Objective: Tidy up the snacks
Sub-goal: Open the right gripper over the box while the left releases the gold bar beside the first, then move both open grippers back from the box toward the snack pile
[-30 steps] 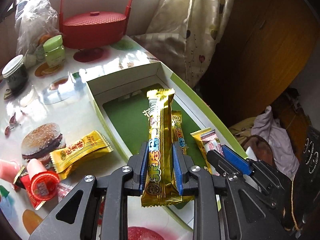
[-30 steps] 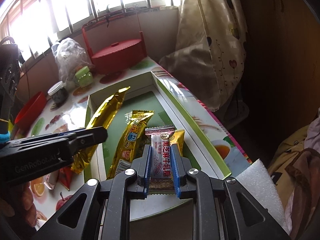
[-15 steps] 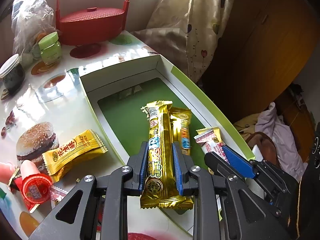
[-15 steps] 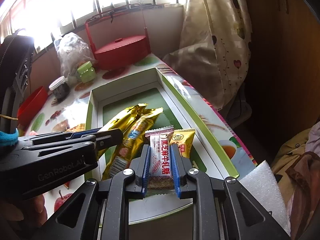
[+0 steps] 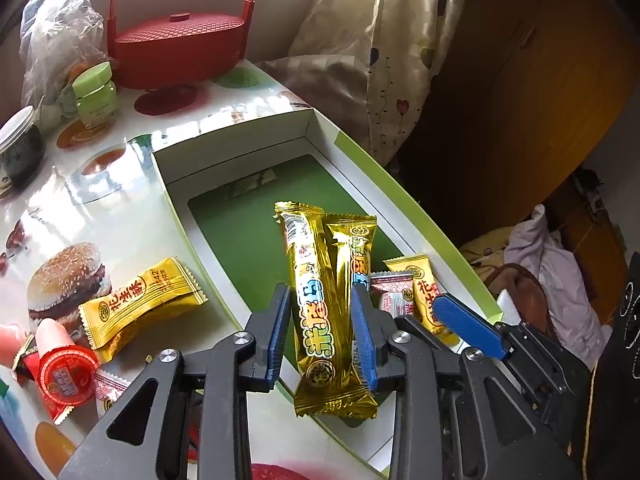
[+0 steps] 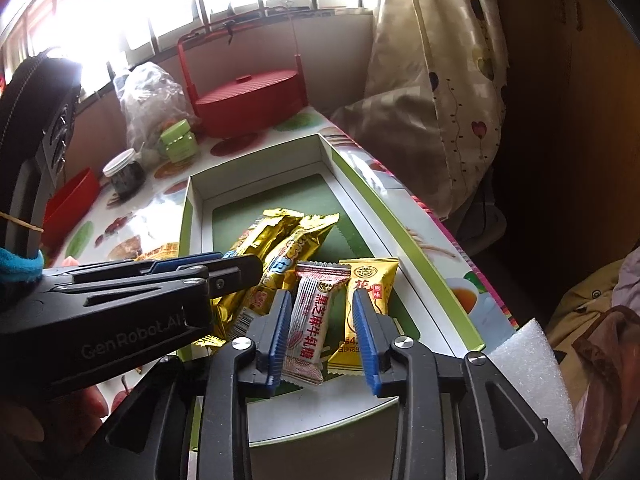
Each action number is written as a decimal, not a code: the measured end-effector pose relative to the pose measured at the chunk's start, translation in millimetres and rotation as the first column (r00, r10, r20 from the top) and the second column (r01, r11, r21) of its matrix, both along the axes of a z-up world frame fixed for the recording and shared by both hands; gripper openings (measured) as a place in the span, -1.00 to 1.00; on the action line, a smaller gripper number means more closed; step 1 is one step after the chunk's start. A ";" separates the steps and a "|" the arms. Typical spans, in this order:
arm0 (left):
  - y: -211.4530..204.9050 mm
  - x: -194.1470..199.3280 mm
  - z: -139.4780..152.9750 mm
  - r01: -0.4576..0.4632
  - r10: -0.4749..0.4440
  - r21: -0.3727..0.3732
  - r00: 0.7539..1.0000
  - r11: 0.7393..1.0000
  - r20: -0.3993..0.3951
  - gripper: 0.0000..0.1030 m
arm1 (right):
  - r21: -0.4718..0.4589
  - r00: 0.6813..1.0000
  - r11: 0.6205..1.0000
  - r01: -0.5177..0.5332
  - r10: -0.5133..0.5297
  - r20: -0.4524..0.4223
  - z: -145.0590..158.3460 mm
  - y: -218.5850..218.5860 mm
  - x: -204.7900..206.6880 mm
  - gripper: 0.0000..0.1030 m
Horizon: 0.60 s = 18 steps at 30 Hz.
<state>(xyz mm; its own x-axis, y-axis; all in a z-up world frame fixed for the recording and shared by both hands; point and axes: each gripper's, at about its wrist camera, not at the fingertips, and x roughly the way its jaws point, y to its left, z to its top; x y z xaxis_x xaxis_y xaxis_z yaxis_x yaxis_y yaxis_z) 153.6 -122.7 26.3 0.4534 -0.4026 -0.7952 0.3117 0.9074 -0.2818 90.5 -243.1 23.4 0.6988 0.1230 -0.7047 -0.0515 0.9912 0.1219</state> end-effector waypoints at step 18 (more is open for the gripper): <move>10.1 -21.1 25.1 -0.022 0.022 -0.001 0.998 1.000 0.056 -0.05 | 0.002 0.999 0.999 0.041 -0.041 0.019 6.6 -7.0 -16.6 -0.21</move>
<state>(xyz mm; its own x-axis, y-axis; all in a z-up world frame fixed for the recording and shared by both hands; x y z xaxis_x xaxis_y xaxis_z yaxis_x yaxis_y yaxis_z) 132.5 -112.5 51.4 0.5059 -0.3920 -0.7684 0.3068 0.9143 -0.2644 73.9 -250.1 30.1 0.7168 0.0952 -0.6907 -0.0130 0.9923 0.1232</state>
